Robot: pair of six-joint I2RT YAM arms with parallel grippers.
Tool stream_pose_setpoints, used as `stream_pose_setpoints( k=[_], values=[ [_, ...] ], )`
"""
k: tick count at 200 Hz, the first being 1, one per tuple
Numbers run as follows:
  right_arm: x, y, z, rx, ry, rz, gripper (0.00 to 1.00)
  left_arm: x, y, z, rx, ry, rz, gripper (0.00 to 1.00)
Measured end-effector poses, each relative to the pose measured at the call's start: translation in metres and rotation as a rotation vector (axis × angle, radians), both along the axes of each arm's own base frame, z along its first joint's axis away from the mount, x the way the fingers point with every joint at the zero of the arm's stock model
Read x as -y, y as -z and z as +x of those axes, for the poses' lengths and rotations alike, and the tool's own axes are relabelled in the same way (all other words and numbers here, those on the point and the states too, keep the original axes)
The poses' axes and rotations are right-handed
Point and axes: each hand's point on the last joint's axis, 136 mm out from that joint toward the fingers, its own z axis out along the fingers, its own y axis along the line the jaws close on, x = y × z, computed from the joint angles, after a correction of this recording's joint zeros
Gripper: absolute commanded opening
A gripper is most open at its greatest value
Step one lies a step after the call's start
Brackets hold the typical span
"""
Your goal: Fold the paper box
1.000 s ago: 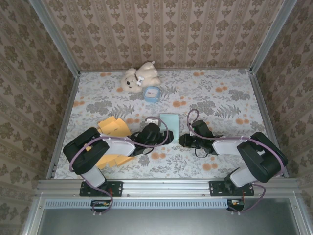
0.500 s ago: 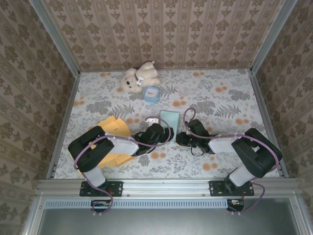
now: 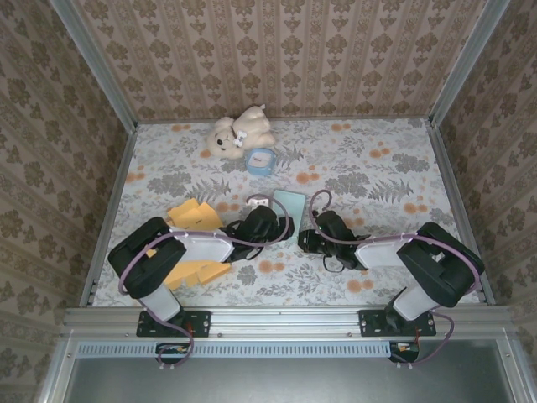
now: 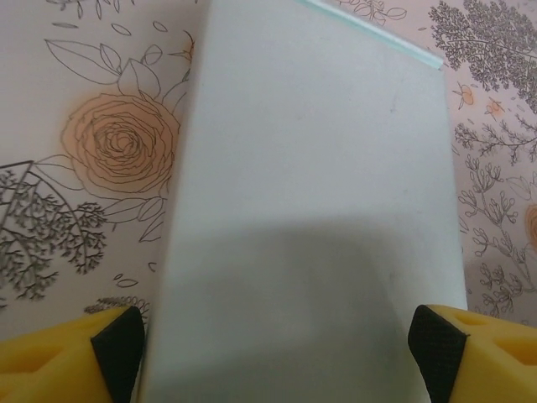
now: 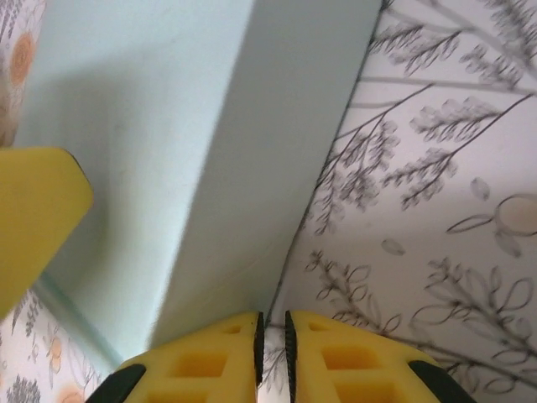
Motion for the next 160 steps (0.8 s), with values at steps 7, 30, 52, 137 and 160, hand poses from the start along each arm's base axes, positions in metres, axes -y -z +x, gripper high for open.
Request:
stream_pose_setpoints(
  k=[7, 30, 52, 137, 160],
  values=[
    [0.000, 0.000, -0.002, -0.003, -0.002, -0.005, 0.19, -0.002, -0.003, 0.000, 0.002, 0.003, 0.007, 0.87],
    [0.005, 0.001, -0.005, -0.014, 0.004, -0.031, 0.18, -0.008, -0.010, 0.004, 0.009, -0.001, 0.021, 0.87],
    [0.016, -0.002, -0.007, -0.013, 0.018, -0.068, 0.19, -0.017, -0.009, 0.008, 0.004, -0.023, 0.035, 0.87],
    [0.053, -0.096, 0.031, 0.294, 0.074, -0.224, 0.65, -0.033, -0.044, -0.033, 0.028, -0.074, 0.012, 0.87],
    [0.052, -0.114, 0.059, 0.343, 0.053, -0.264, 0.68, -0.030, -0.039, -0.049, -0.008, -0.097, -0.017, 0.86]
  ],
)
